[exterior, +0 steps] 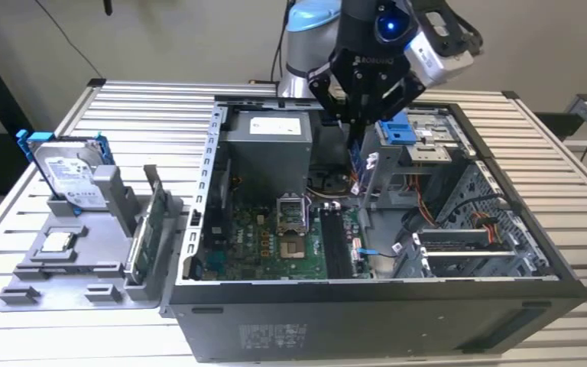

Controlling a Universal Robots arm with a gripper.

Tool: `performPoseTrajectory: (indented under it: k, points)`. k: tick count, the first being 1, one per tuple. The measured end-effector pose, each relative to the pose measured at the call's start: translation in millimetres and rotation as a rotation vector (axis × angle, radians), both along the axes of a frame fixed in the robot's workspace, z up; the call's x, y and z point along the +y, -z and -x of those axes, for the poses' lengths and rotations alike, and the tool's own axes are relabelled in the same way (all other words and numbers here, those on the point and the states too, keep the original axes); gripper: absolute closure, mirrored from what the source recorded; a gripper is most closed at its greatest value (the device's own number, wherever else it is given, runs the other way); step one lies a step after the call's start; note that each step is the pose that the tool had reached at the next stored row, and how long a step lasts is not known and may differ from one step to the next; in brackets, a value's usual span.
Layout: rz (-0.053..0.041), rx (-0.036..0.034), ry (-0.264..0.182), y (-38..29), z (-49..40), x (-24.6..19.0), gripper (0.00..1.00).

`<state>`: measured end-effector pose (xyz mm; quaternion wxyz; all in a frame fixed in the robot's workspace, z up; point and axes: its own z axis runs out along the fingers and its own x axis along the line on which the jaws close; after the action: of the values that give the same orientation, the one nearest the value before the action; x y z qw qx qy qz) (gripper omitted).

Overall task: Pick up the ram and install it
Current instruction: 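Insert the ram into the slot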

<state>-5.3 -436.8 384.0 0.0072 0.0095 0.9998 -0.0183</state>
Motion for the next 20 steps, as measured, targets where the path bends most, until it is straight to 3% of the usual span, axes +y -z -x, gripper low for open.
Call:
performPoseTrajectory:
  k: [8, 15, 20]
  points:
    - [0.0043, 0.0003, 0.02, 2.3, -4.6, 0.0, 0.86]
    - [0.0221, 0.0055, 0.011, 6.0, -11.8, 0.1, 0.86]
    - [0.0262, 0.0064, 0.006, 12.0, -14.4, 0.6, 0.86]
